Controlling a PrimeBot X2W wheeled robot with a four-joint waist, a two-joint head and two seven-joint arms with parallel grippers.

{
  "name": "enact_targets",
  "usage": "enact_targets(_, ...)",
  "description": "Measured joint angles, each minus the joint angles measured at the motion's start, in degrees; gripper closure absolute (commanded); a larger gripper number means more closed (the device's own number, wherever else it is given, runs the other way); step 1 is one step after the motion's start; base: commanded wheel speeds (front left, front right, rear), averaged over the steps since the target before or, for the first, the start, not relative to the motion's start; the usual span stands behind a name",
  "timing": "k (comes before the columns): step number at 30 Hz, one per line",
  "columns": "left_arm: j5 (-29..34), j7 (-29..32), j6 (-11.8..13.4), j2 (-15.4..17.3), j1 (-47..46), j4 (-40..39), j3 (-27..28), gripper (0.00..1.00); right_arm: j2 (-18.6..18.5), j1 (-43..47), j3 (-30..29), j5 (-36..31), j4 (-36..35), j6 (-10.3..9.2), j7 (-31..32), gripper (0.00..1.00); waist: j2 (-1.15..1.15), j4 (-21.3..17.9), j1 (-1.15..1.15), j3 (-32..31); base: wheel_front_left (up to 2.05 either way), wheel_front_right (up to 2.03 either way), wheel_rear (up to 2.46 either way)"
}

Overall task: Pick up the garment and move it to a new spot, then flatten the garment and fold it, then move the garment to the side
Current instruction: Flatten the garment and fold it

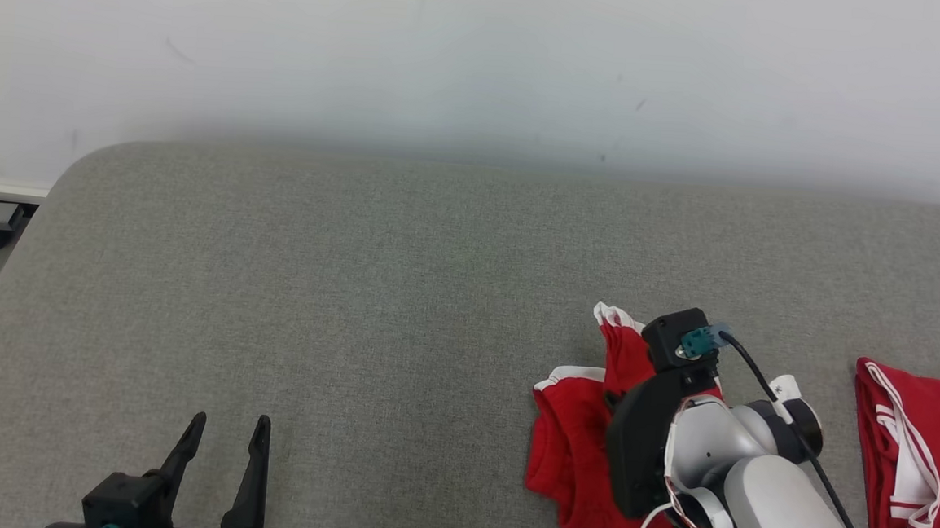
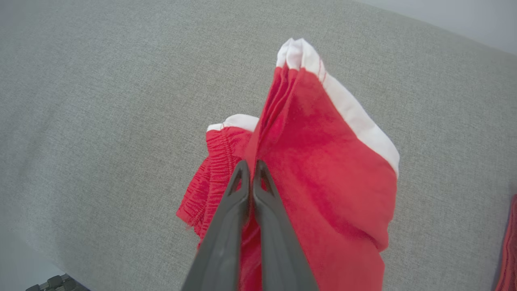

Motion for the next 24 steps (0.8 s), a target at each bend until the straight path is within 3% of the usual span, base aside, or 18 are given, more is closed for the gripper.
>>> enact_targets(24, 0.0, 0.01, 0.01, -0.19, -0.6, 0.0, -0.16, 0.0, 1.09, -2.54, 4.53, 2.11, 4.48, -0.29, 0.81, 0.99, 0.0, 1.6, 0.0, 1.62, 0.0, 0.0, 0.0)
